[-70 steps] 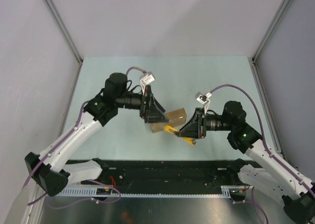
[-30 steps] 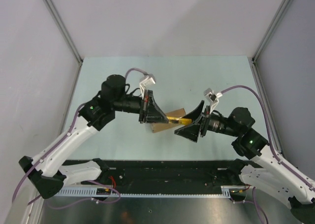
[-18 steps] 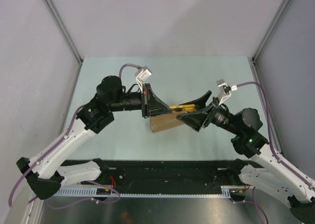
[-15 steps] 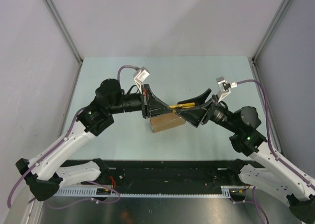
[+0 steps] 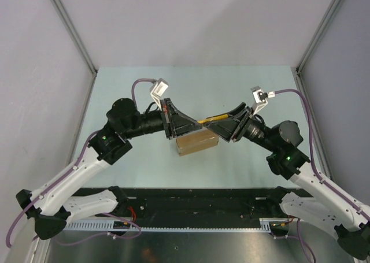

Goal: Unpack the express box

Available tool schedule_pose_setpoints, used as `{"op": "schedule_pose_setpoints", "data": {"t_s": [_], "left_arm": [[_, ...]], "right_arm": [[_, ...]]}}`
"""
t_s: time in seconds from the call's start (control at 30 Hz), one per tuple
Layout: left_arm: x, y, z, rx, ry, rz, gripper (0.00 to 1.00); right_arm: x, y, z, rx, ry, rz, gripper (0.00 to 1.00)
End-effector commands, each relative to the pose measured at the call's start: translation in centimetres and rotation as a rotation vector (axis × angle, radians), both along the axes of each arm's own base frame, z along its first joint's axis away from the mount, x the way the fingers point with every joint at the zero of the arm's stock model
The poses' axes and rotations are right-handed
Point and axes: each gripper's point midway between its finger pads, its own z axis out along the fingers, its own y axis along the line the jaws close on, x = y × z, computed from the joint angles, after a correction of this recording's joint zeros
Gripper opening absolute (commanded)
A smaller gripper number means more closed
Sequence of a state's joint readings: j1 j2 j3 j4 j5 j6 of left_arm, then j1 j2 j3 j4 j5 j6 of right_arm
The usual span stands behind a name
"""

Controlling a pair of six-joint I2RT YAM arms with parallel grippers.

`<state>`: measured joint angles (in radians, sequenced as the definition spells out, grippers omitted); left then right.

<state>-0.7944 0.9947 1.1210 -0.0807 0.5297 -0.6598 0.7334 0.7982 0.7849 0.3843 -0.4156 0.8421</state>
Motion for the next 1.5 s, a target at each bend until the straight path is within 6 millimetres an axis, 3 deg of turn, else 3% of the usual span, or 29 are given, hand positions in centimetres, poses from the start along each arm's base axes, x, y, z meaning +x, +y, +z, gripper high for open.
{"op": "schedule_pose_setpoints", "data": {"t_s": [0.0,0.2,0.27,0.3,0.43,0.47,0.5,0.6,0.63,0.7,0.73,0.8,0.83,0.87,0.93,1.07,1.23,1.33,1.47], "left_arm": [[0.4,-0.1,0.4,-0.026,0.0,0.019,0.0],[0.3,-0.2,0.0,-0.019,0.009,0.004,0.0],[0.2,-0.4,-0.1,-0.015,0.009,-0.01,0.0],[0.1,-0.4,-0.2,-0.012,0.009,-0.014,0.0],[0.2,-0.3,-0.3,-0.007,0.005,-0.02,0.04],[0.2,-0.2,-0.4,-0.005,-0.003,-0.023,0.15],[0.4,0.0,-0.5,-0.004,-0.007,-0.015,0.51],[1.1,0.9,-0.7,0.003,-0.051,0.016,0.91],[1.3,1.2,-0.8,0.008,-0.069,0.027,0.94],[2.3,2.2,-1.2,0.026,-0.123,0.065,1.0],[2.6,2.5,-1.5,0.038,-0.147,0.083,1.0],[3.0,2.5,-2.7,0.088,-0.231,0.07,1.0],[3.6,2.5,-3.9,0.136,-0.228,0.083,1.0],[5.3,2.6,-5.2,0.191,-0.24,0.139,1.0],[6.6,2.3,-8.0,0.28,-0.241,0.154,1.0],[8.9,1.7,-13.1,0.492,-0.307,0.22,1.0],[9.8,0.6,-20.2,0.741,-0.375,0.107,1.0],[10.3,-0.3,-23.1,0.801,-0.366,0.041,1.0],[11.4,-1.6,-24.9,0.839,-0.362,-0.002,1.0]], "right_arm": [[-1.2,-0.6,3.8,0.07,-0.078,0.03,0.5],[-1.2,-0.6,3.8,0.073,-0.073,0.033,0.42],[-1.2,-0.5,4.0,0.074,-0.067,0.039,0.21],[-1.0,-0.4,3.9,0.068,-0.057,0.036,0.04],[-0.4,-0.2,3.2,0.038,-0.028,0.018,0.0],[-0.3,-0.3,3.0,0.031,-0.023,0.011,0.0],[0.1,-0.5,2.8,0.026,-0.02,-0.02,0.0],[1.4,-1.5,1.5,-0.022,0.013,-0.112,0.0],[2.2,-1.8,0.1,-0.078,0.032,-0.156,0.0],[3.1,-2.9,-0.9,-0.122,0.038,-0.244,0.0],[3.6,-3.4,-2.6,-0.193,0.048,-0.286,0.0],[4.7,-4.9,-4.3,-0.263,0.067,-0.39,0.0],[5.0,-5.5,-5.8,-0.322,0.096,-0.427,0.0],[5.7,-6.4,-6.5,-0.364,0.087,-0.488,0.0],[6.1,-7.6,-8.0,-0.43,0.104,-0.551,0.0],[7.0,-9.6,-10.0,-0.52,0.131,-0.657,0.0],[7.1,-9.8,-11.8,-0.558,0.166,-0.661,0.0],[7.2,-9.9,-13.3,-0.579,0.19,-0.667,0.0],[7.8,-10.3,-15.1,-0.605,0.217,-0.69,0.0]]}}
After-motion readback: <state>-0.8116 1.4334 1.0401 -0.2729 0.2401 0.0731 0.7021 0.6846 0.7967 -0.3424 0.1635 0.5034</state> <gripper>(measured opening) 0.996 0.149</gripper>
